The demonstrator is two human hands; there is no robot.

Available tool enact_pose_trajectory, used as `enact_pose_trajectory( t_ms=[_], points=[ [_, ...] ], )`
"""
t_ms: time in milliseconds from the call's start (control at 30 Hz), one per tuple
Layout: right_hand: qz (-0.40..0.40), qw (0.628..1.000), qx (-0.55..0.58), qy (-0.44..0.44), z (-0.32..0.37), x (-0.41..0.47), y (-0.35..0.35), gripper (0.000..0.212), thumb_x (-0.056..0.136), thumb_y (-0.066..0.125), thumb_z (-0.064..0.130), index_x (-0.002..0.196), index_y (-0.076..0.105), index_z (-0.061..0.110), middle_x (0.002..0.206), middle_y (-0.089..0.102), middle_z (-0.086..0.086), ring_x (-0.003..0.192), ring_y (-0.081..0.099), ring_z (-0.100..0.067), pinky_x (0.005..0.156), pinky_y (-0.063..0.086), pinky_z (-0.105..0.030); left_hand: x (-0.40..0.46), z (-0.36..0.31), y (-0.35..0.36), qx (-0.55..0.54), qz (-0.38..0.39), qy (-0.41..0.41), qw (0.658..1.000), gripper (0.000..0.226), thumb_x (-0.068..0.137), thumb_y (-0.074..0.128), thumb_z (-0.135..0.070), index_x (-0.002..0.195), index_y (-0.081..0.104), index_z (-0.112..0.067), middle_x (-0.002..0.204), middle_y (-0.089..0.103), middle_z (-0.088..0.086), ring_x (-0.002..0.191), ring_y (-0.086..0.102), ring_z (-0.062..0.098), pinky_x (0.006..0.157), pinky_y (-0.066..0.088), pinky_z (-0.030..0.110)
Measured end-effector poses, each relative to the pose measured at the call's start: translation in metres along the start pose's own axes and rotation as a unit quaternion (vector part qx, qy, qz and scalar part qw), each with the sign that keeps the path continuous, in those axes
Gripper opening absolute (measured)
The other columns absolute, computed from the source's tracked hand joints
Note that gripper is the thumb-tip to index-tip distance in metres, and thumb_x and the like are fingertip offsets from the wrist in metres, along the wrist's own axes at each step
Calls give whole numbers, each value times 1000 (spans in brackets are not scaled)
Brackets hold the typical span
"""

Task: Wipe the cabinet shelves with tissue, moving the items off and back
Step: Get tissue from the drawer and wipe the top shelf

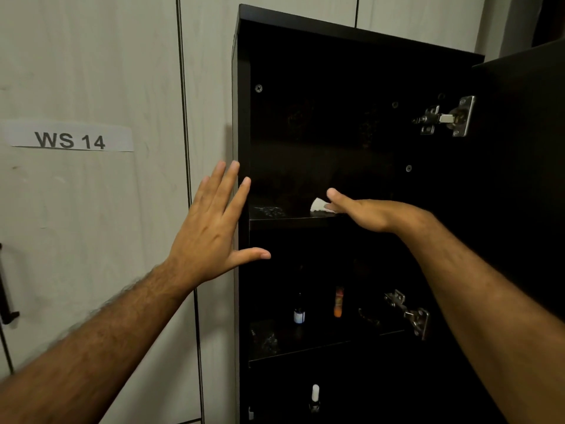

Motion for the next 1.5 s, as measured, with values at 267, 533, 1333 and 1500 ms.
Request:
enact_pose_trajectory(
  t_ms=[267,533,1333,1500],
  points=[
    [12,993,-13,-119,47,-14,32,61,96,12,65,147,33,38,156,30,9,144,25,-15,109,19,-32,-2,4,2,-6,0,-12,1000,118,76,40,-85,154,11,-1,162,0,20,150,-6,32,122,-2,44],
    [-5,999,-23,24,19,16,6,83,82,15,84,145,41,35,155,34,1,141,33,-23,117,19,-46,-11,8,2,6,20,-30,999,117,76,36,-87,154,10,-4,162,-1,17,150,-8,29,122,-7,40],
    [47,983,14,-179,84,16,35,51,95,31,52,128,61,27,138,54,2,126,48,-15,112,30,-39,-20,15,-1,9,42,-49,998,118,76,38,-86,155,6,-4,163,-1,14,150,-5,28,122,-2,42],
    [45,985,-30,-166,85,20,12,37,98,35,41,100,69,25,98,65,11,96,57,-10,88,40,-27,-26,21,1,25,59,-58,996,118,76,34,-88,155,7,-4,163,1,15,150,-4,28,120,9,51]
  ],
)
Point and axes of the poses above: each hand's wrist, its own x-axis towards the middle knuckle, its own y-axis out of the palm, z = x × y, the point moved 3 cm from there along x, towards the middle knuckle
